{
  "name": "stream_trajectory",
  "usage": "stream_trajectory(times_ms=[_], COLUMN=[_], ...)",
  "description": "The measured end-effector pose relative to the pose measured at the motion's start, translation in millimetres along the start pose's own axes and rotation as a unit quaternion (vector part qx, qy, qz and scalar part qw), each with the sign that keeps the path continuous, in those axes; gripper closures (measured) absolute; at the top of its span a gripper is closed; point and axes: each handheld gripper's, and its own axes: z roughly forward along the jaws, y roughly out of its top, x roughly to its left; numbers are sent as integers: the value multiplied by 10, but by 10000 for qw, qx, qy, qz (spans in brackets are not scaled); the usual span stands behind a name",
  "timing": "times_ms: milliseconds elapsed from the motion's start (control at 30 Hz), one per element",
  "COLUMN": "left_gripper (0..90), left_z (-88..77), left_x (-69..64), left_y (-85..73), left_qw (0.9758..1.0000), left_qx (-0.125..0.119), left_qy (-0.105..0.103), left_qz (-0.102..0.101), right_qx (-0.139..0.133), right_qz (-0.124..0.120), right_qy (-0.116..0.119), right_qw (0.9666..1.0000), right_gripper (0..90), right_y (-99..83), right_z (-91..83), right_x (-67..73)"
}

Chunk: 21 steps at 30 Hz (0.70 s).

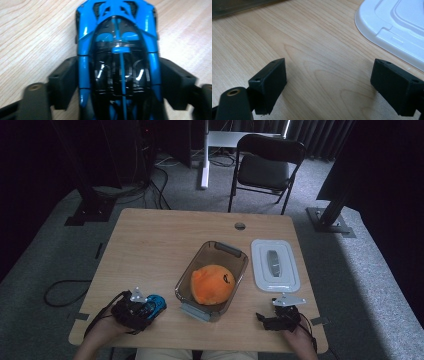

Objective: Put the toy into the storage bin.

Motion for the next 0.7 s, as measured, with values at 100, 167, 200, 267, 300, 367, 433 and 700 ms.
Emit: stream_trajectory(times_ms=[100,167,200,267,300,367,433,700], left_gripper=[261,262,263,263,264,265,267,290], left_z=[-1,1,2,5,7,1,-9,-107], left_x=[2,0,3,5,6,14,33,107], left_y=[-1,12,16,28,32,44,55,105], left_qw=[10000,10000,10000,10000,10000,10000,10000,9999], left_qx=[-1,23,23,33,27,23,27,-100], left_qy=[-2,13,8,6,11,10,-59,-26], left_qz=[0,-13,-7,10,10,51,22,-42], right_qx=[0,-3,-3,-9,-22,-27,-53,-419], right_qz=[8,16,21,35,19,-38,-90,-133], right_qy=[-6,-13,-19,-22,-14,20,45,479], right_qw=[10000,10000,10000,10000,10000,10000,9999,9979], right_gripper=[129,129,129,139,139,139,139,139], right_y=[2,4,5,11,16,35,67,377], right_z=[1,4,5,9,13,32,60,241], right_x=[1,3,5,11,19,51,90,295])
